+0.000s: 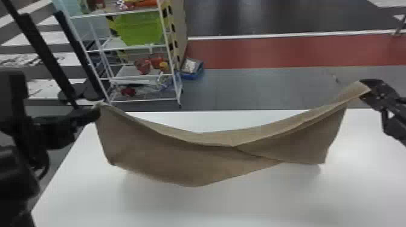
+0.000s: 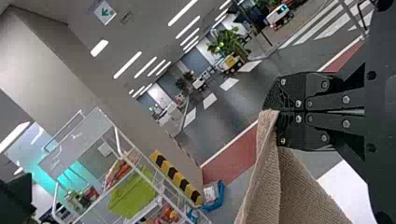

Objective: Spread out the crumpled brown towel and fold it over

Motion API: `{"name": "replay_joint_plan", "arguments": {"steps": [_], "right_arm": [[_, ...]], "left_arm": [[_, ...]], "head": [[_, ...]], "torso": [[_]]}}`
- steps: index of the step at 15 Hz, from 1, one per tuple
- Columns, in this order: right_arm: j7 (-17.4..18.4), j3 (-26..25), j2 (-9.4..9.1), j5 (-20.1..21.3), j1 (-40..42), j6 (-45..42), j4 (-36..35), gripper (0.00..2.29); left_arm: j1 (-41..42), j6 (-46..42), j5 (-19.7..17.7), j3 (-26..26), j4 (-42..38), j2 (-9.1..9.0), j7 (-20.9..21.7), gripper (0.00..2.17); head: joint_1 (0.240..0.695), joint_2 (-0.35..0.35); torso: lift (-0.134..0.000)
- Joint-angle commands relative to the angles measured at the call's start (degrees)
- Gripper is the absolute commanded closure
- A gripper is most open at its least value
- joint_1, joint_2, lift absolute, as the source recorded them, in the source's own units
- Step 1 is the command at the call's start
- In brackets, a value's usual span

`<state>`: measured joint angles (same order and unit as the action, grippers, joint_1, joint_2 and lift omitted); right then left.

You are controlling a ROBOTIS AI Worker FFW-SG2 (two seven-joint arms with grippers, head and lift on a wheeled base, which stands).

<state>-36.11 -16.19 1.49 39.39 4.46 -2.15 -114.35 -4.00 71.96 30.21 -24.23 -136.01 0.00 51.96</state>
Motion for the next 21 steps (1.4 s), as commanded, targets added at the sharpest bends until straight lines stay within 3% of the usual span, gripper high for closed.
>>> {"name": "replay_joint_plan", "arguments": {"steps": [1, 6, 9, 11, 15, 18, 21], "right_arm": [[-0.01, -1.12, 0.27, 0.07, -3.85, 2.82, 0.26, 2.09], [-0.10, -3.41, 1.59, 0.16, -11.58, 7.21, 3.78, 2.09], [-0.01, -4.20, 4.05, 0.07, -16.33, 7.74, 8.79, 2.09], [-0.01, -5.25, 4.57, -0.02, -19.14, 7.74, 11.07, 2.09], [-0.10, -8.15, 7.21, -2.83, -22.22, 9.15, 12.30, 2.09], [-0.80, -12.28, 8.00, -7.40, -15.10, 7.74, 7.65, 2.09], [-0.27, -15.36, 8.44, -12.41, 0.90, -6.15, 3.69, 2.09]], "left_arm": [[-4.44, 0.95, 1.17, 0.67, 2.94, -0.15, -0.01, 1.71], [-14.20, 6.58, 2.75, 3.05, 10.42, -0.15, -0.01, 1.71], [-20.17, 7.46, 5.03, 6.21, 16.74, -0.15, -0.19, 1.71], [-22.28, 7.46, 6.44, 7.62, 20.35, -0.15, -0.63, 1.71], [-26.59, 7.63, 7.93, 7.70, 21.05, -0.15, 0.51, 1.71], [-20.96, 12.56, 7.41, 7.09, 12.61, -0.15, 3.85, 1.71], [-4.79, 9.92, 1.26, 1.46, 0.83, -0.15, 3.85, 1.71]], "head": [[0.646, 0.116], [0.569, 0.053], [0.524, 0.012], [0.506, -0.007], [0.457, -0.051], [0.431, -0.082], [0.480, -0.103]], "torso": [[-0.122], [-0.122], [-0.122], [-0.122], [-0.122], [-0.122], [-0.122]]}}
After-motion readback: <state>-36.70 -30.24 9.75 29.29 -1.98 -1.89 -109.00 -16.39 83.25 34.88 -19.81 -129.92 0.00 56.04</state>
